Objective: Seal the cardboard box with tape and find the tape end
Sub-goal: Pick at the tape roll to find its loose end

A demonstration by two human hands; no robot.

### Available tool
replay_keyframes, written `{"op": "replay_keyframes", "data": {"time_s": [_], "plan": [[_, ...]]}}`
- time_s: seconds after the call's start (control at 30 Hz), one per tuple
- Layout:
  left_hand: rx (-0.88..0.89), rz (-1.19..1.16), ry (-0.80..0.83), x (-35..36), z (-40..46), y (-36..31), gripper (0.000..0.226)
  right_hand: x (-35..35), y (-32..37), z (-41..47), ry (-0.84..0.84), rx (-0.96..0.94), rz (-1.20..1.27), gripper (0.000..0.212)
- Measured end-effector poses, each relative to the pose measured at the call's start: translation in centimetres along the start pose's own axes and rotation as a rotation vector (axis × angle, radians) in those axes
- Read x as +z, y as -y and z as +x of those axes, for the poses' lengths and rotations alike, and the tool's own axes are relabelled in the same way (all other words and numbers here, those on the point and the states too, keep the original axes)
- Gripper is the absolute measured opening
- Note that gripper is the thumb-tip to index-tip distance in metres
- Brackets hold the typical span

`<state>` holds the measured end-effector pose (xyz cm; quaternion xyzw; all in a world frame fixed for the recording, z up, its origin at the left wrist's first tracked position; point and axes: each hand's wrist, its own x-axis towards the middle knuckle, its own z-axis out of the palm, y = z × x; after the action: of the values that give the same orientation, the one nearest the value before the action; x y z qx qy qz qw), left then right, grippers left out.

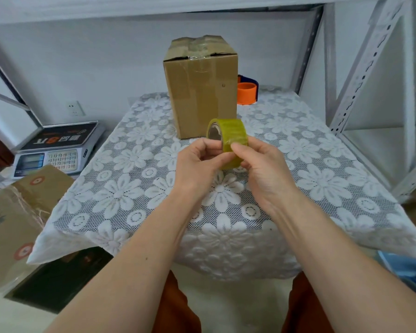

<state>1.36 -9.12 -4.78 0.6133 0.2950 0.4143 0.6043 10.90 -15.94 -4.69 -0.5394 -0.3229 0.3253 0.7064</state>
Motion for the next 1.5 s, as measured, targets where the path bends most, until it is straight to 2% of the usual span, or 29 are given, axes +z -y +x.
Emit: {"op": "replay_keyframes", "data": {"time_s": [0.13, 0.23, 0.47, 0.53, 0.6, 0.67, 0.87, 1.13, 1.5], "plan": [[0.022, 0.068, 0.011, 0.5, -0.3, 0.1, 0.016, 0.0, -0.1, 0.0, -0.068, 0.036, 0.023, 0.017], [0.024, 0.068, 0.02, 0.6, -0.2, 0.2, 0.017, -0.1, -0.2, 0.2, -0.112, 0.067, 0.031, 0.008], [-0.024, -0.008, -0.018, 0.2, 0.2, 0.3, 0.017, 0.1, 0.0, 0.1, -0.073, 0.005, 0.008, 0.043], [-0.027, -0.006, -0.056, 0.4, 0.3, 0.4, 0.018, 0.1, -0.2, 0.4, -0.188, -0.071, -0.238, 0.047], [0.015, 0.078, -0.079, 0.5, 0.3, 0.5, 0.018, 0.1, -0.3, 0.6, -0.251, -0.248, -0.565, 0.043], [0.077, 0.187, -0.076, 0.6, 0.1, 0.5, 0.017, -0.1, -0.5, 0.7, -0.237, -0.421, -0.733, 0.036], [0.24, 0.38, -0.047, 0.4, -0.1, 0.6, 0.021, -0.8, -0.7, 0.7, -0.271, -0.729, -0.901, 0.023], [0.338, 0.516, -0.067, 0.2, -0.3, 1.0, 0.018, -0.9, -1.2, 0.8, -0.269, -0.85, -0.931, 0.005], [0.364, 0.53, -0.064, 0.0, -0.4, 0.7, 0.018, -1.0, -1.2, 0.8, -0.19, -0.843, -1.077, 0.005]]}}
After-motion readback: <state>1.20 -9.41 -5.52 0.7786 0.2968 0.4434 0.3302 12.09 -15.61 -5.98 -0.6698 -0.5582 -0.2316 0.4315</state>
